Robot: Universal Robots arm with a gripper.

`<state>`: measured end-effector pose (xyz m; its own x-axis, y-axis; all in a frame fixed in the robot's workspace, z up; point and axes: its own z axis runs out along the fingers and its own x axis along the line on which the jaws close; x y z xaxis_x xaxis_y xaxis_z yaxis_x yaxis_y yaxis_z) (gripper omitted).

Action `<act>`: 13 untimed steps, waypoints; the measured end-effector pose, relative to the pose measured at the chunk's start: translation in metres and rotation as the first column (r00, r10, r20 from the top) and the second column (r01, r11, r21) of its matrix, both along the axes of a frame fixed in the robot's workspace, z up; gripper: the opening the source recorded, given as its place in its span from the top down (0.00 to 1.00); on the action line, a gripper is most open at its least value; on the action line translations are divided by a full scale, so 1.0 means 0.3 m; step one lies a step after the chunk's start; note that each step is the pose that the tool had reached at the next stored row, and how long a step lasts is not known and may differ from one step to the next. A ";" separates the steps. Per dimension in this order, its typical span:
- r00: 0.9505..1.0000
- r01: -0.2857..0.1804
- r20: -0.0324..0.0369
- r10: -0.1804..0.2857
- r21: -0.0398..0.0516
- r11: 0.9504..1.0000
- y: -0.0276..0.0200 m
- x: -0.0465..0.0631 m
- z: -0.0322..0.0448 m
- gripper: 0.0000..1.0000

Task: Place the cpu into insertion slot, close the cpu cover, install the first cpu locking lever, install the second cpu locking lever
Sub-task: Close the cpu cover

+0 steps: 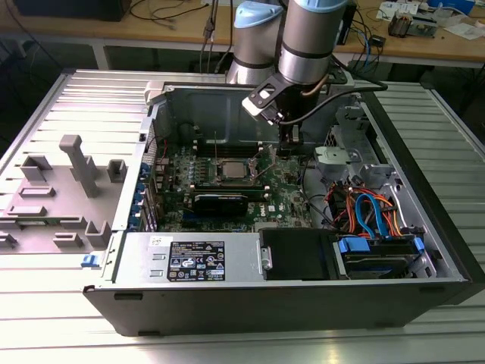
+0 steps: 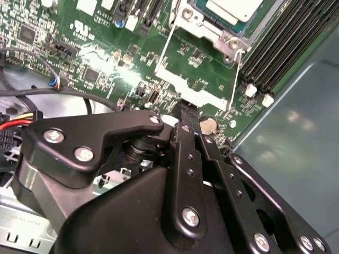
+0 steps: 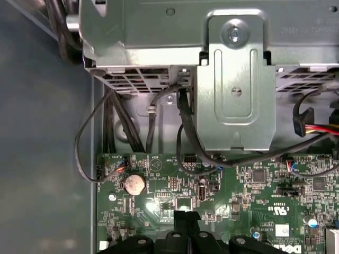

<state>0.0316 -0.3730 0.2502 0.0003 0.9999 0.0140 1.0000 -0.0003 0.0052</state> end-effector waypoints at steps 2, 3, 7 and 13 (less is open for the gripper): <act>1.000 0.000 0.000 0.000 0.000 1.000 0.000 -0.014 0.000 0.89; 1.000 0.000 0.000 0.000 0.000 1.000 0.000 -0.025 0.000 0.89; 1.000 0.000 0.000 0.000 0.000 1.000 0.000 -0.049 0.000 0.89; 1.000 0.000 0.000 0.000 0.000 1.000 0.000 -0.055 0.000 0.89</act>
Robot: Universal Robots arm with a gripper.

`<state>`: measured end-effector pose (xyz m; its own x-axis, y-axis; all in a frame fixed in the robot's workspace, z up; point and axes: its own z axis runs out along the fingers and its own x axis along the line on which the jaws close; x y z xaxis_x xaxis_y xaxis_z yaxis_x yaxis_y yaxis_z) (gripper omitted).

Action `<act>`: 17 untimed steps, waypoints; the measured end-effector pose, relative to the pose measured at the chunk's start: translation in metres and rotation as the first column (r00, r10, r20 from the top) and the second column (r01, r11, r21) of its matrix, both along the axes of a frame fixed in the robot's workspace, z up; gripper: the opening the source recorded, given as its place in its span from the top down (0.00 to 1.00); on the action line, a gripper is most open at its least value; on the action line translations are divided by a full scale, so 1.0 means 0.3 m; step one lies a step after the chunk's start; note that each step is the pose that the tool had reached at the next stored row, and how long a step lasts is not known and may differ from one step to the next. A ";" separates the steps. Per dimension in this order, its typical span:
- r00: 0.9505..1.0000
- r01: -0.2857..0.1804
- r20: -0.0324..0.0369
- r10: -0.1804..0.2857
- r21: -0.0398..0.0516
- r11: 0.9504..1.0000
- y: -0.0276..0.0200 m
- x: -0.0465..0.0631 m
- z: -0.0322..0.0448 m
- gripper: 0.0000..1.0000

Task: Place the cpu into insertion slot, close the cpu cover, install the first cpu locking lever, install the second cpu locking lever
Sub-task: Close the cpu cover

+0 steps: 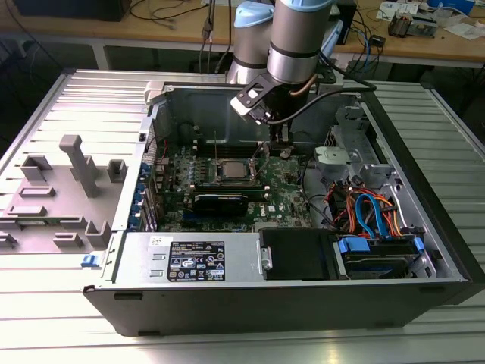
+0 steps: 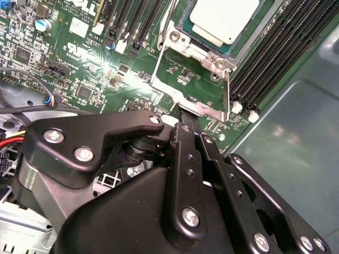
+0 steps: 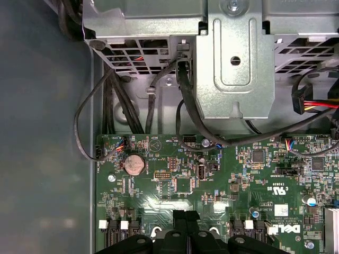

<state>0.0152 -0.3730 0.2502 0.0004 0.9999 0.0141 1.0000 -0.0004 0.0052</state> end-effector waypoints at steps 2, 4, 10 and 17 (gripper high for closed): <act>1.000 0.000 0.000 0.000 0.000 1.000 0.000 -0.001 0.000 0.89; 1.000 0.000 0.000 0.000 0.000 1.000 0.000 -0.003 0.000 0.89; 1.000 0.000 0.000 0.000 0.000 1.000 0.000 -0.009 0.000 0.89; 1.000 0.000 0.000 0.000 0.000 1.000 0.000 -0.014 0.000 0.89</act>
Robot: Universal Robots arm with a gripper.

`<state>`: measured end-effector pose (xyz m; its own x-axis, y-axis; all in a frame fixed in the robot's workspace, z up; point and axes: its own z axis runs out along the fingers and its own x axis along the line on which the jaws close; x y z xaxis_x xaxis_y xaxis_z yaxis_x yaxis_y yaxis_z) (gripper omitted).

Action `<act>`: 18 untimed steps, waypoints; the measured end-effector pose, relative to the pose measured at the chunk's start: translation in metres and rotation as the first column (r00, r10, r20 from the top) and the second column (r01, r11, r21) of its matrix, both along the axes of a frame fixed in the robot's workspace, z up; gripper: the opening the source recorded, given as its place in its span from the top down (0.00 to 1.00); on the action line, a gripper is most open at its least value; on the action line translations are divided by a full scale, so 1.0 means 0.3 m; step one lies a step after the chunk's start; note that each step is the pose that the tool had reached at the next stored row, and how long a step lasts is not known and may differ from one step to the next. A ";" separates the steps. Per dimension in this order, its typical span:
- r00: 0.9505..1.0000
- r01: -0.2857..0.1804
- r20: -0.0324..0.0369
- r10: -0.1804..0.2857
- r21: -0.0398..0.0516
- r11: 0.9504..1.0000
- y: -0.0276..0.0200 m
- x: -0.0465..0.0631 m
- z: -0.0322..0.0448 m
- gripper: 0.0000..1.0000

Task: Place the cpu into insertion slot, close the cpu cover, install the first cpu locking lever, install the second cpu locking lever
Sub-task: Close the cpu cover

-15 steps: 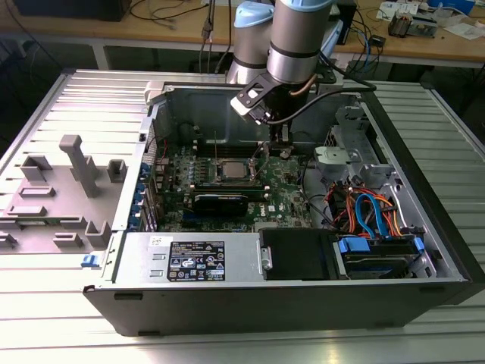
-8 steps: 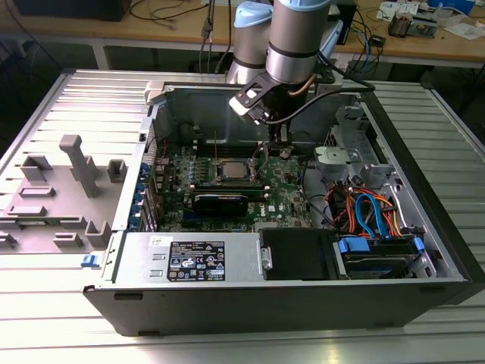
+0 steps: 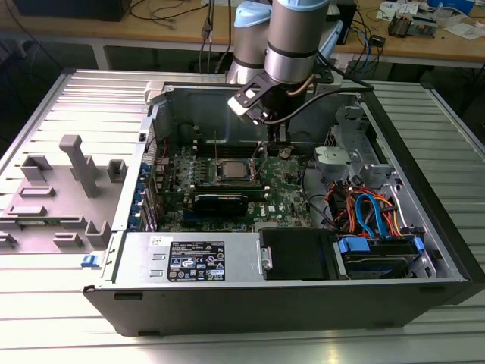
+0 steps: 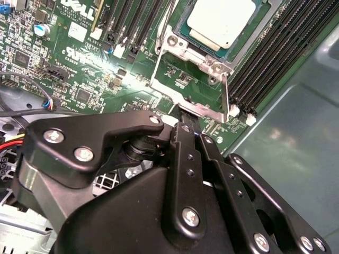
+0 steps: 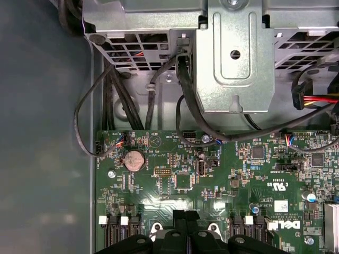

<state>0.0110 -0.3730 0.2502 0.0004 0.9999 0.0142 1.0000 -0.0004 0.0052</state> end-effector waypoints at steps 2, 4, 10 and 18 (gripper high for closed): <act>1.000 0.000 0.000 0.000 0.000 1.000 0.000 -0.001 0.000 0.89; 1.000 0.000 0.000 0.000 0.000 1.000 0.000 -0.003 0.000 0.89; 1.000 0.000 0.000 0.000 0.000 1.000 0.000 -0.007 0.000 0.89; 1.000 0.000 0.000 0.000 0.000 1.000 0.000 -0.016 0.000 0.89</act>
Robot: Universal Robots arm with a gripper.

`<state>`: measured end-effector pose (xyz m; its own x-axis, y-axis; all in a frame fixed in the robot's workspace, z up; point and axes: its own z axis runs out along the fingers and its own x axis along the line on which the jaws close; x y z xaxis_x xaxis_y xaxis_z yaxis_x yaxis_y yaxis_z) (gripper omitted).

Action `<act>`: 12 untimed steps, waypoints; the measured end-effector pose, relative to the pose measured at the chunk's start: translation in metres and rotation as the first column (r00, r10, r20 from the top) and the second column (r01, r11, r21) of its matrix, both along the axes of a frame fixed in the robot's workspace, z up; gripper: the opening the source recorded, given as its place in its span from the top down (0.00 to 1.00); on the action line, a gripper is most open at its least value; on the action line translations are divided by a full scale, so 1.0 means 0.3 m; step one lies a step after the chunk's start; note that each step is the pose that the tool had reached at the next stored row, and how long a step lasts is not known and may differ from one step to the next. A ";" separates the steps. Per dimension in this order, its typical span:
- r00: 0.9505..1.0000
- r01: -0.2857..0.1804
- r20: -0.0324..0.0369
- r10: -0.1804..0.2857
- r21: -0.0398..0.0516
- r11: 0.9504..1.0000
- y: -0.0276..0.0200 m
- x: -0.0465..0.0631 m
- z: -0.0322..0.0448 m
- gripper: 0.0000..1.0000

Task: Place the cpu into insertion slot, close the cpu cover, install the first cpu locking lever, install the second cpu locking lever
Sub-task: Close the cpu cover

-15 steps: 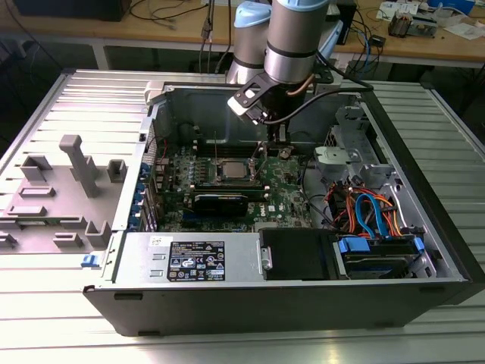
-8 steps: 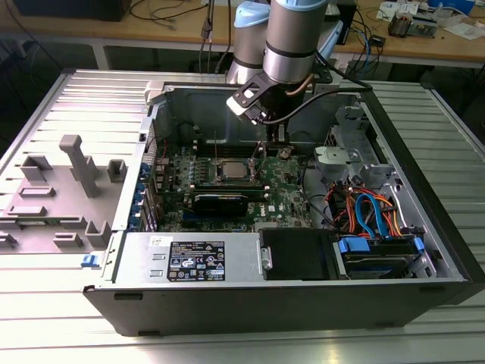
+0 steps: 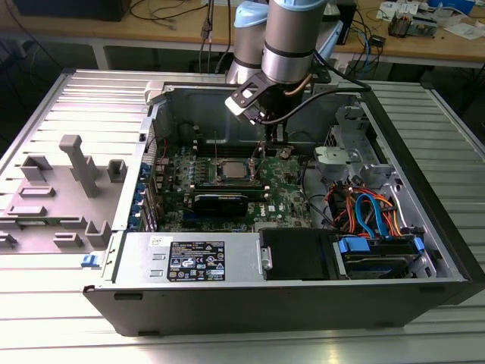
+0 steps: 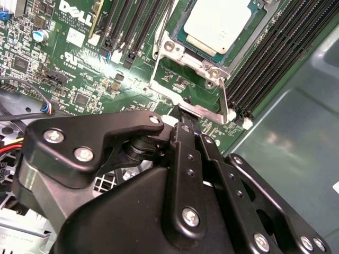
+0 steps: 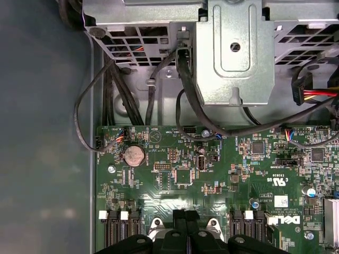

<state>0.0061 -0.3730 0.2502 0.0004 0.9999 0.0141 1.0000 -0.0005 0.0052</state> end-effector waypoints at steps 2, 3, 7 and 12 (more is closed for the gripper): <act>1.000 0.000 0.000 0.000 0.000 1.000 0.000 -0.003 0.000 0.89; 1.000 0.000 0.000 0.000 0.000 1.000 0.000 -0.004 0.000 0.89; 1.000 0.000 0.000 0.000 0.000 1.000 0.000 -0.009 0.000 0.89; 1.000 0.000 0.000 0.000 0.000 1.000 0.000 -0.017 0.000 0.89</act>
<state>0.0010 -0.3730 0.2502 0.0004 0.9999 0.0141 1.0000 -0.0004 0.0053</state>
